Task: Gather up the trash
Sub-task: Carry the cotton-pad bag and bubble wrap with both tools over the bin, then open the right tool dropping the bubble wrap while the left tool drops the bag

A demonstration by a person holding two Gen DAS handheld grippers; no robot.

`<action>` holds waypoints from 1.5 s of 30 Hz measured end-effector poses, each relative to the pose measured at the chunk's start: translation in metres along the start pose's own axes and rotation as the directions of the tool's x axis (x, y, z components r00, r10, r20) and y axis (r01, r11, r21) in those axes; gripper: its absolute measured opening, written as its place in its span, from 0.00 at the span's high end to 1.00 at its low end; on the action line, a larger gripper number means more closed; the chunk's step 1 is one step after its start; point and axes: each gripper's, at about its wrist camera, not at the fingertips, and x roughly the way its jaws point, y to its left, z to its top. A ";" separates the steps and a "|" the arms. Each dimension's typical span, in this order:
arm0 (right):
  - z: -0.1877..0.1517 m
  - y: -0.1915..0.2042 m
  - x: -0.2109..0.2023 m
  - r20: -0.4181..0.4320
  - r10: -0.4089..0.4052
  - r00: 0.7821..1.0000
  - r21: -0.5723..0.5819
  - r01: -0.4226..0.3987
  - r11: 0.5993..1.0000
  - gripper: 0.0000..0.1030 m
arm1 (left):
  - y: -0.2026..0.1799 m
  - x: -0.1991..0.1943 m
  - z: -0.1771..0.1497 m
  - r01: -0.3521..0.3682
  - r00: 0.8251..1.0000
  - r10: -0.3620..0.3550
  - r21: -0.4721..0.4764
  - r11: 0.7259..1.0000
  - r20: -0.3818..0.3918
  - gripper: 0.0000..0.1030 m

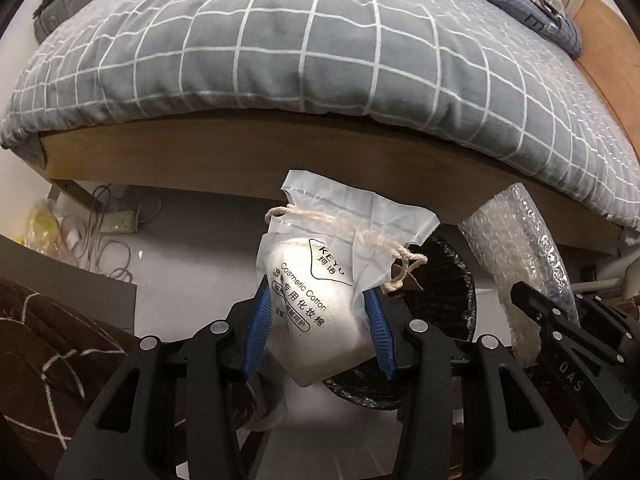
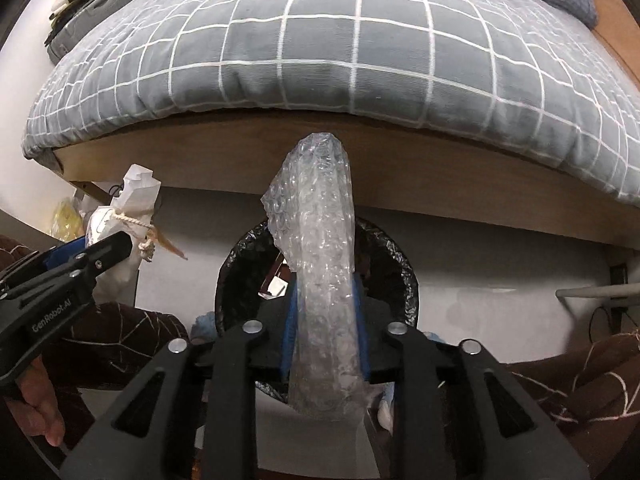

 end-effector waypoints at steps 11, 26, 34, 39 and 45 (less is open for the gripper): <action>0.000 -0.023 -0.013 0.052 -0.028 0.998 0.038 0.026 0.999 0.21 | -0.024 0.013 0.003 0.020 0.999 -0.019 0.031 0.999 -0.027 0.57; -0.015 -0.097 -0.039 0.105 -0.157 0.982 0.148 0.141 0.979 0.07 | -0.098 0.020 -0.003 0.089 0.995 -0.082 0.134 0.987 -0.057 0.53; -0.014 -0.106 -0.044 0.111 -0.166 0.980 0.166 0.146 0.975 0.07 | -0.107 0.019 -0.002 0.071 0.997 -0.065 0.143 0.987 -0.044 0.37; -0.009 -0.099 -0.048 0.133 -0.156 0.979 0.156 0.135 0.978 0.07 | -0.096 0.003 0.002 0.052 0.999 -0.052 0.130 0.990 -0.004 0.24; 0.012 -0.087 -0.078 0.201 -0.139 0.970 0.142 0.112 0.984 0.07 | -0.073 -0.043 0.021 0.025 0.993 -0.034 0.086 0.996 0.113 0.06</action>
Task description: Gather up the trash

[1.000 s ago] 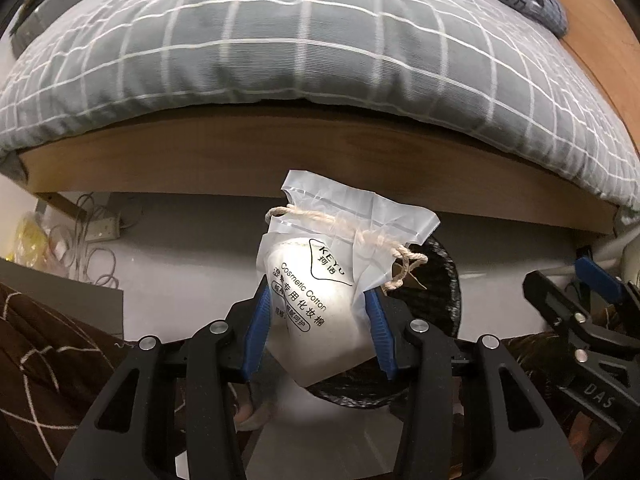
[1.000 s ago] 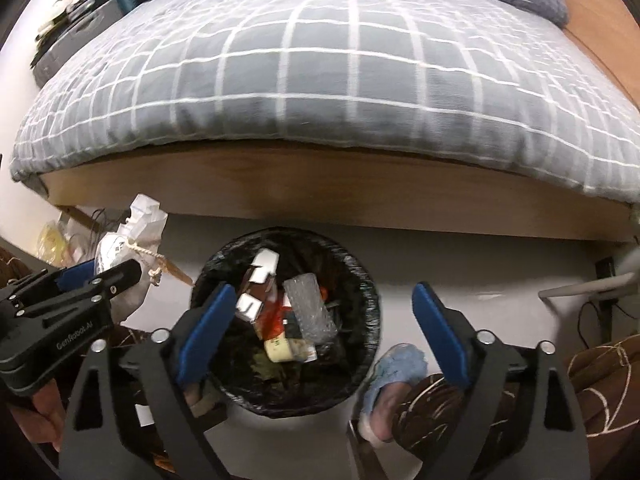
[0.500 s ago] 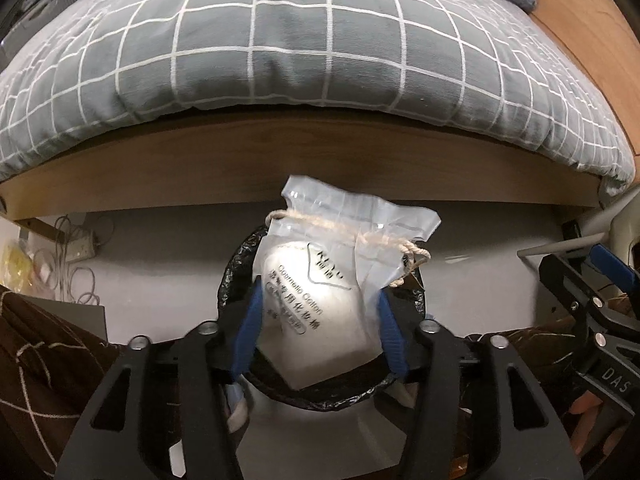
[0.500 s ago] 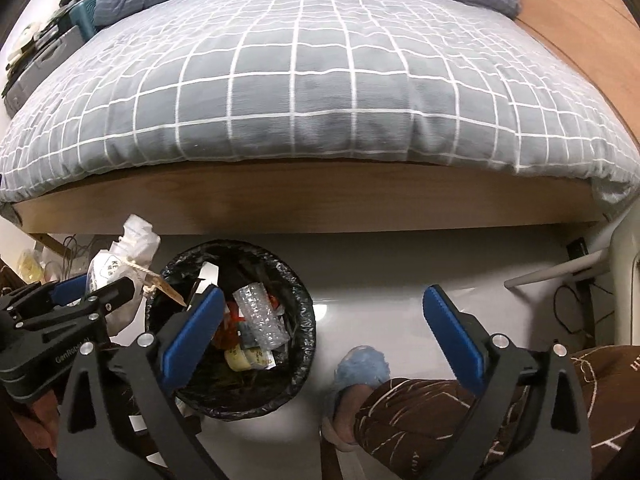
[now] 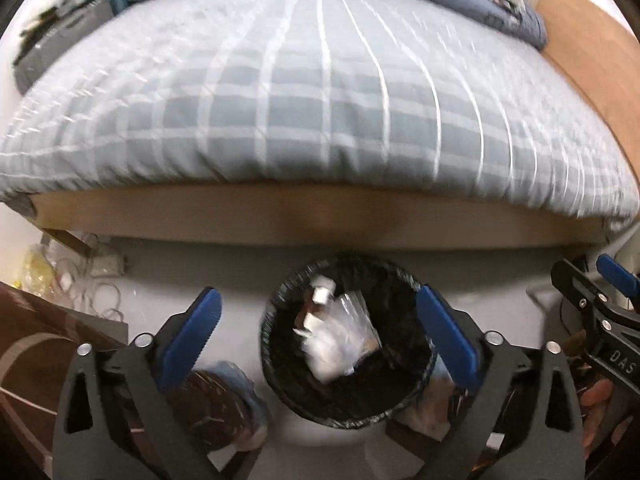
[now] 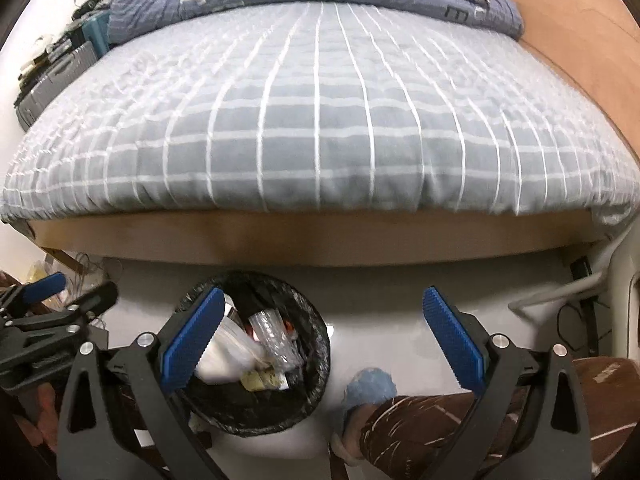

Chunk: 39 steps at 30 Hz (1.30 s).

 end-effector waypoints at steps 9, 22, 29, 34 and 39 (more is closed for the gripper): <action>0.032 0.024 -0.062 0.117 0.038 0.992 -0.026 -0.035 0.999 0.07 | 0.018 -0.084 0.026 -0.012 0.990 0.014 -0.019 1.000 0.140 0.06; 0.038 0.030 -0.130 0.209 0.073 0.975 -0.036 -0.067 0.997 0.07 | 0.018 -0.148 0.033 -0.022 0.974 0.020 0.005 1.000 0.225 0.06; 0.038 0.033 -0.132 0.204 0.083 0.976 -0.041 -0.076 0.996 0.07 | 0.019 -0.147 0.031 -0.022 0.975 0.023 -0.003 1.000 0.220 0.06; 0.038 0.032 -0.131 0.202 0.079 0.976 -0.037 -0.073 0.997 0.07 | 0.021 -0.142 0.031 -0.021 0.977 0.021 -0.005 1.000 0.211 0.06; 0.038 0.028 -0.130 0.202 0.084 0.976 -0.029 -0.080 0.996 0.07 | 0.020 -0.138 0.029 -0.021 0.979 0.021 -0.005 1.000 0.202 0.06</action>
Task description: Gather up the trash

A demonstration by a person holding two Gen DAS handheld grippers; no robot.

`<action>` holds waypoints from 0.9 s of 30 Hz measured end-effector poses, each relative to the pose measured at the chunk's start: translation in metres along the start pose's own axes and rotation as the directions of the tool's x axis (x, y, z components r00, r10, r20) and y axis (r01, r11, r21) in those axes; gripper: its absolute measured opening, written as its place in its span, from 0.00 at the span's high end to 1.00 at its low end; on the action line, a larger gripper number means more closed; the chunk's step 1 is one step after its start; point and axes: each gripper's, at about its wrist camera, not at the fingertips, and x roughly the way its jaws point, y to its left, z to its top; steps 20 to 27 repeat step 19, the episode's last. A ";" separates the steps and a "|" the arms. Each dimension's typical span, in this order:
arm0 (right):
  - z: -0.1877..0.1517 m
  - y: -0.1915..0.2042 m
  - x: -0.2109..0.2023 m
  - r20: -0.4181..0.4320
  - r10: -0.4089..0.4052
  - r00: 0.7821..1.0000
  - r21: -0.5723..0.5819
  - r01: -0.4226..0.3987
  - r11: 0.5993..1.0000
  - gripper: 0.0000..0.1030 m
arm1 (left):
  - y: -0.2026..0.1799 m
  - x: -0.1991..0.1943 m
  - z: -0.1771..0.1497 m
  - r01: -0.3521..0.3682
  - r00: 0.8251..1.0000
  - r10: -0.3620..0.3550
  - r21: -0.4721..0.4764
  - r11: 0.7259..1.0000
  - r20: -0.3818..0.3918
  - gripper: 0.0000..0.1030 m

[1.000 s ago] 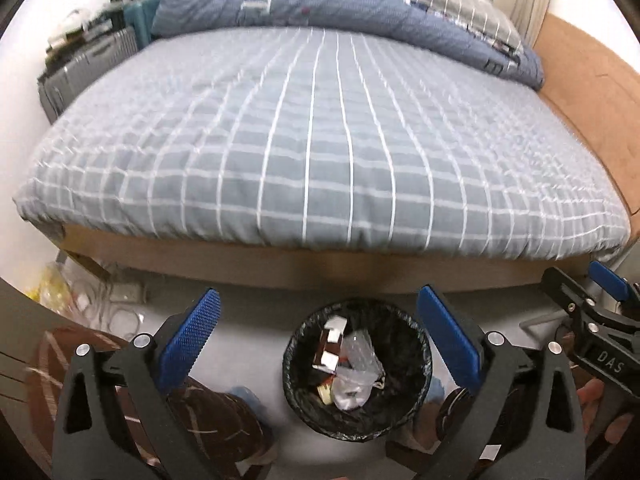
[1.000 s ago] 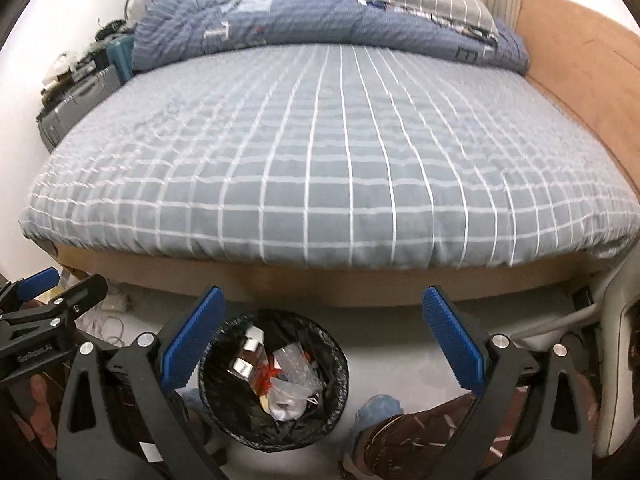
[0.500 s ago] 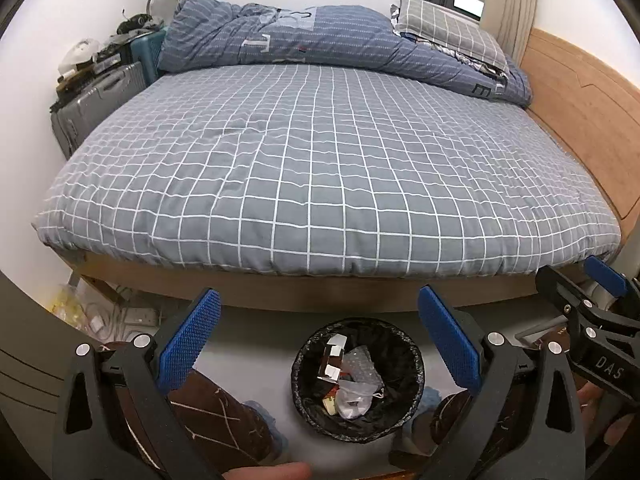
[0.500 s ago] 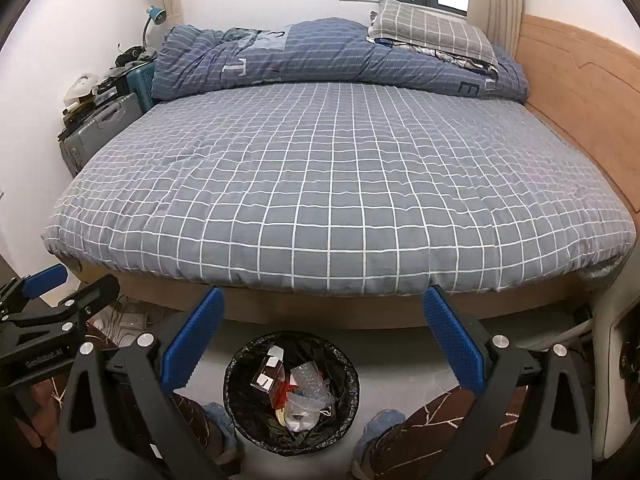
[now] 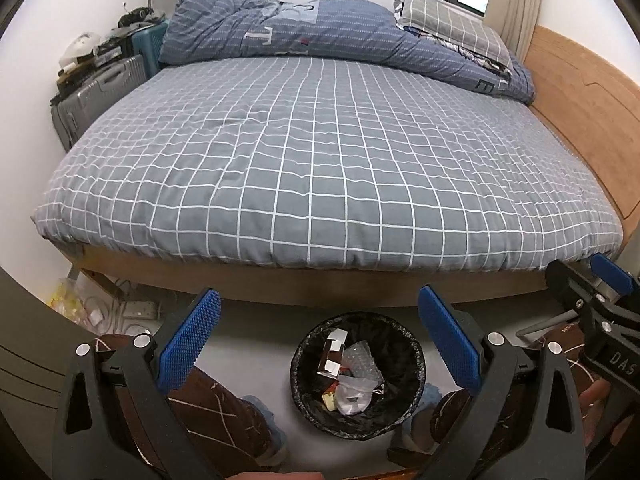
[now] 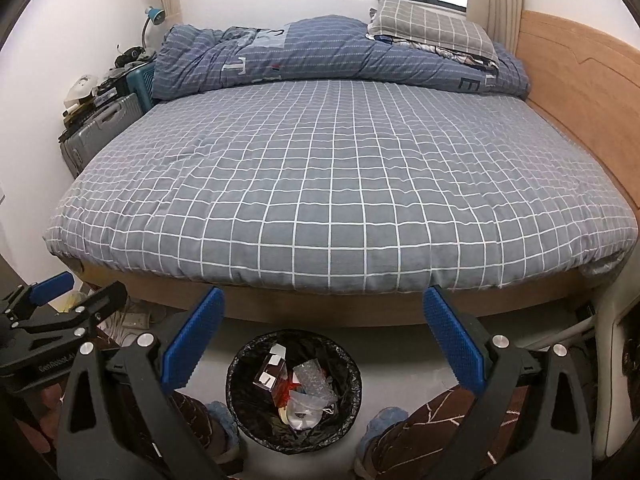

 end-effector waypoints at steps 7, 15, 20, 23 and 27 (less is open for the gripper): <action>0.000 0.000 0.000 0.001 0.000 1.000 0.000 0.000 1.000 0.07 | -0.002 -0.001 -0.001 0.012 1.000 -0.012 -0.002 1.000 0.009 0.05; 0.001 -0.001 -0.001 0.003 -0.002 1.000 0.000 0.002 1.000 0.07 | -0.003 -0.003 0.000 0.018 1.000 -0.018 0.001 1.000 0.014 0.05; 0.000 -0.001 -0.001 0.002 -0.002 1.000 -0.001 0.002 1.000 0.07 | -0.003 -0.002 0.001 0.016 1.000 -0.017 0.004 1.000 0.014 0.06; 0.000 -0.001 -0.001 0.002 -0.002 1.000 -0.001 0.002 1.000 0.07 | -0.003 -0.002 0.001 0.016 1.000 -0.017 0.004 1.000 0.014 0.06; 0.000 -0.001 -0.001 0.002 -0.002 1.000 -0.001 0.002 1.000 0.07 | -0.003 -0.002 0.001 0.016 1.000 -0.017 0.004 1.000 0.014 0.06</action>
